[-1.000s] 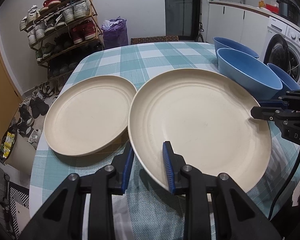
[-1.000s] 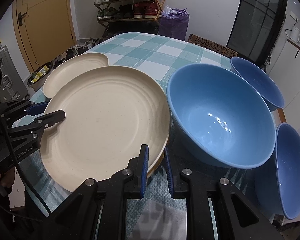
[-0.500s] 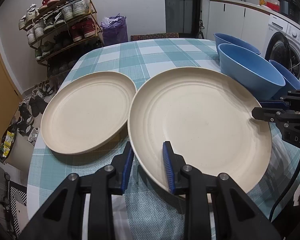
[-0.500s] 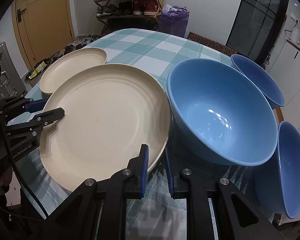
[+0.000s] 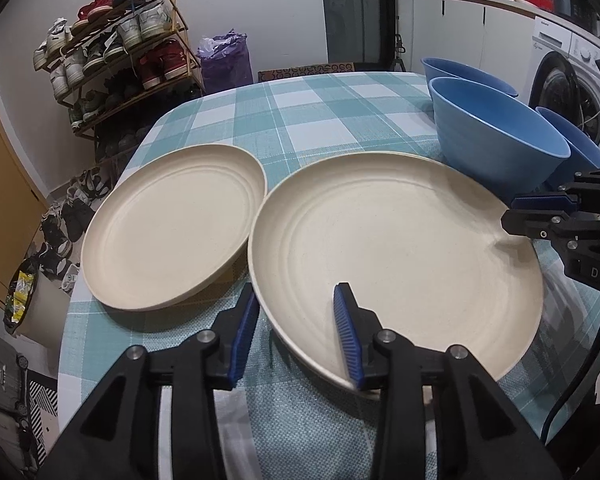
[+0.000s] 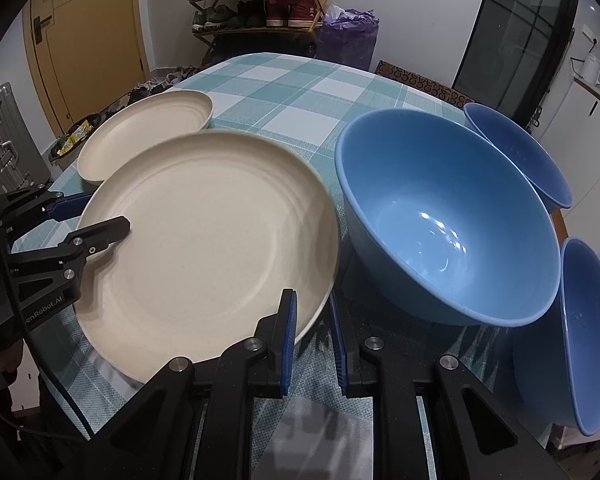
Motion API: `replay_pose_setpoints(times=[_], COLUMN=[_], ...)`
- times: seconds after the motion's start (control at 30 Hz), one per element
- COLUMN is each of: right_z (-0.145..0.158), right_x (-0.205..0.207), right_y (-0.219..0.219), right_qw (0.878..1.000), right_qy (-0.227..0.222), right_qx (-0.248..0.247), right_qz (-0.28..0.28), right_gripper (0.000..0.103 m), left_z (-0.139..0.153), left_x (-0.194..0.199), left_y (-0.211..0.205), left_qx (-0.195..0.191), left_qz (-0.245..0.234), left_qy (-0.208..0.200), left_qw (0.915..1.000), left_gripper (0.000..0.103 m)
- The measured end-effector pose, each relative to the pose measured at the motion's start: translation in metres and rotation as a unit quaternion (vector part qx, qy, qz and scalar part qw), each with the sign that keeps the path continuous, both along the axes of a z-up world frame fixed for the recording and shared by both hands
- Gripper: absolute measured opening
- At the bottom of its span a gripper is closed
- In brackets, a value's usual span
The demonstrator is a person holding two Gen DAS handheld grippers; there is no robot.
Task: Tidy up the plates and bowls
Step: 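Open the left gripper to release the plate rim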
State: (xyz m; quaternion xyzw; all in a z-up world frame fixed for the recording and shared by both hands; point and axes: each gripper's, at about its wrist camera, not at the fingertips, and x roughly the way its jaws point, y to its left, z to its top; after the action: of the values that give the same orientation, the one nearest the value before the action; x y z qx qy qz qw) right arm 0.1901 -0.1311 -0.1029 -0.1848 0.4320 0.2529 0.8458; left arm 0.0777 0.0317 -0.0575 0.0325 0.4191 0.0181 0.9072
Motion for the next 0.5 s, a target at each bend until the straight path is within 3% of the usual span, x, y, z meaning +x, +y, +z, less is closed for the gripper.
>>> replay_pose_setpoints(times=[0.4, 0.5], right_z=[-0.0002, 0.0], right_x=[-0.0028, -0.0023], right_y=[-0.0017, -0.0031], right_qw=[1.0, 1.0], right_qy=[0.004, 0.007], right_qx=[0.012, 0.016], right_qz=[0.006, 0.009], right_gripper=[0.017, 0.017], left_z=[-0.0024, 0.0005], left_x=[0.0006, -0.0015], left_y=[0.005, 0.0053], left_qx=[-0.024, -0.031], left_qz=[0.0, -0.002], left_qy=[0.011, 0.006], left_qw=[0.9997, 0.9995], left_gripper=[0.043, 0.051])
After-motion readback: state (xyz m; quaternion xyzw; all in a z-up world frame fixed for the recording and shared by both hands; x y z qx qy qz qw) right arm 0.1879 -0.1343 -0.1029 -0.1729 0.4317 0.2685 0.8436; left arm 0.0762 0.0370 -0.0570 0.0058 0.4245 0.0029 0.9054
